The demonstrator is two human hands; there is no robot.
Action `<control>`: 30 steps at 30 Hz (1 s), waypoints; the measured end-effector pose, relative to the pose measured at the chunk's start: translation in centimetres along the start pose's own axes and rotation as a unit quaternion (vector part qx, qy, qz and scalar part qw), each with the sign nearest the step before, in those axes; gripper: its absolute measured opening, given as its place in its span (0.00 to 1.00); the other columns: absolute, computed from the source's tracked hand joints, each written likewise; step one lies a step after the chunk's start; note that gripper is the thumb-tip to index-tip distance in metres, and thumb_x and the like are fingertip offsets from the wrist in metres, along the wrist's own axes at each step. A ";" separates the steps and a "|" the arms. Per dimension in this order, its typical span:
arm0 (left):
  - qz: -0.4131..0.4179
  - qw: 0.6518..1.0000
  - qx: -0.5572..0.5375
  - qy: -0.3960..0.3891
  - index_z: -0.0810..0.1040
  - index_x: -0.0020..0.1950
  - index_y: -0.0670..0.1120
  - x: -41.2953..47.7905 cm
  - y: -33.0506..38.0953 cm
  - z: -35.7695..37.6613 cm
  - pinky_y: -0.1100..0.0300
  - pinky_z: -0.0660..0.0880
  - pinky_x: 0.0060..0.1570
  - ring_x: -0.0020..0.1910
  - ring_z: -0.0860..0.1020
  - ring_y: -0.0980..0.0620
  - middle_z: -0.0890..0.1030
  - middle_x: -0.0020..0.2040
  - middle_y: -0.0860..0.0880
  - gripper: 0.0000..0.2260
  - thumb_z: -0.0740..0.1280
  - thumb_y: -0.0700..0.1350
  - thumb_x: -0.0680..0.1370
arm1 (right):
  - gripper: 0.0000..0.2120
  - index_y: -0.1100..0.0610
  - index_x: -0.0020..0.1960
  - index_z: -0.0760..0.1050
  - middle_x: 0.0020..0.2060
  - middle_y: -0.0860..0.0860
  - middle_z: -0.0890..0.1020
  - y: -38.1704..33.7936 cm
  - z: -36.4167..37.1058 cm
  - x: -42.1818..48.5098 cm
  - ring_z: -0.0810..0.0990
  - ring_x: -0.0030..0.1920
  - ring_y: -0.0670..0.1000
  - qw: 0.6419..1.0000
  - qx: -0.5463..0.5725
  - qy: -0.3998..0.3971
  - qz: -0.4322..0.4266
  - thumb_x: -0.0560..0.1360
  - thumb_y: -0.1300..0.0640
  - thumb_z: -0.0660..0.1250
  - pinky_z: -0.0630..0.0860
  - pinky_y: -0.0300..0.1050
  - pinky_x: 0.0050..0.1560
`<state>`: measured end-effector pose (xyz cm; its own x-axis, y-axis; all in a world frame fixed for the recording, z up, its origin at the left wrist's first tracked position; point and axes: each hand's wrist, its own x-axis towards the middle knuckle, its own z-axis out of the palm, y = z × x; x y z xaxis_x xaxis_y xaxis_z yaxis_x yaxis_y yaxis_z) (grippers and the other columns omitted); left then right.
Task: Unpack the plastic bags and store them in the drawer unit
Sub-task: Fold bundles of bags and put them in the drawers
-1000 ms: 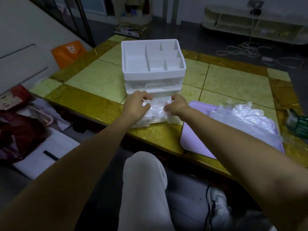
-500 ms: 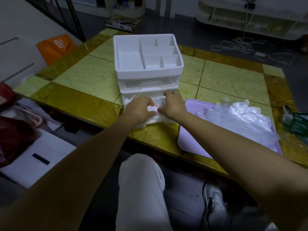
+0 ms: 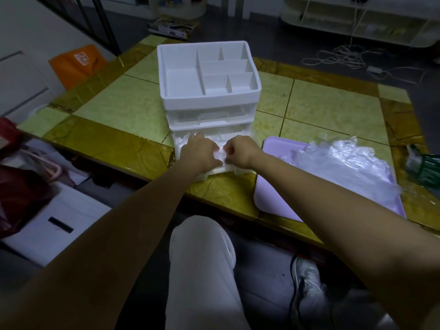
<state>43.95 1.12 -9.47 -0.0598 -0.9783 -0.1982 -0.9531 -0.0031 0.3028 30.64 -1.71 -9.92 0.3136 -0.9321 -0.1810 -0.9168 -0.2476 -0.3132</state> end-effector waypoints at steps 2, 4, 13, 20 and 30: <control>-0.020 1.000 0.012 -0.016 0.75 0.67 0.53 0.0 0.6 -0.1 0.47 0.65 0.66 0.71 0.59 0.42 0.65 0.69 0.42 0.23 0.67 0.59 0.74 | 0.11 0.60 0.53 0.81 0.51 0.56 0.82 0.5 -0.3 -0.6 0.79 0.53 0.56 0.999 0.046 0.014 -0.013 0.73 0.59 0.67 0.75 0.47 0.54; -0.031 0.999 0.018 0.017 0.75 0.66 0.50 -0.3 1.3 0.0 0.48 0.66 0.63 0.70 0.61 0.40 0.66 0.68 0.40 0.21 0.65 0.56 0.75 | 0.15 0.59 0.59 0.79 0.53 0.55 0.82 1.2 -0.8 -1.8 0.79 0.54 0.55 0.991 0.111 0.064 -0.033 0.74 0.61 0.65 0.74 0.46 0.57; 0.212 0.933 -0.084 0.279 0.78 0.50 0.45 -2.7 8.7 2.7 0.49 0.72 0.48 0.51 0.74 0.43 0.75 0.47 0.44 0.10 0.64 0.42 0.71 | 0.11 0.57 0.49 0.82 0.45 0.51 0.83 10.3 -2.0 -9.0 0.77 0.39 0.48 0.939 0.267 0.217 0.010 0.73 0.66 0.62 0.75 0.42 0.47; 0.363 0.930 -0.060 -0.003 0.80 0.54 0.49 -2.1 16.8 10.1 0.52 0.71 0.56 0.56 0.73 0.46 0.77 0.52 0.46 0.12 0.69 0.45 0.72 | 0.10 0.58 0.51 0.81 0.50 0.53 0.83 21.2 -0.4 -16.9 0.80 0.48 0.53 0.958 0.194 0.138 0.161 0.73 0.64 0.64 0.76 0.47 0.54; 0.360 0.924 0.093 -0.090 0.71 0.68 0.51 -0.2 19.1 14.3 0.52 0.64 0.66 0.69 0.67 0.46 0.69 0.69 0.47 0.32 0.70 0.62 0.67 | 0.32 0.51 0.69 0.68 0.68 0.54 0.68 25.1 2.7 -19.2 0.63 0.69 0.57 0.985 0.066 0.036 0.154 0.69 0.44 0.72 0.63 0.52 0.69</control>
<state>21.53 4.25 -16.97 -0.7308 -0.6626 -0.1639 -0.6803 0.6874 0.2541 2.28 10.65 -16.82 0.0034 -0.9752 -0.2213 -0.9244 0.0813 -0.3726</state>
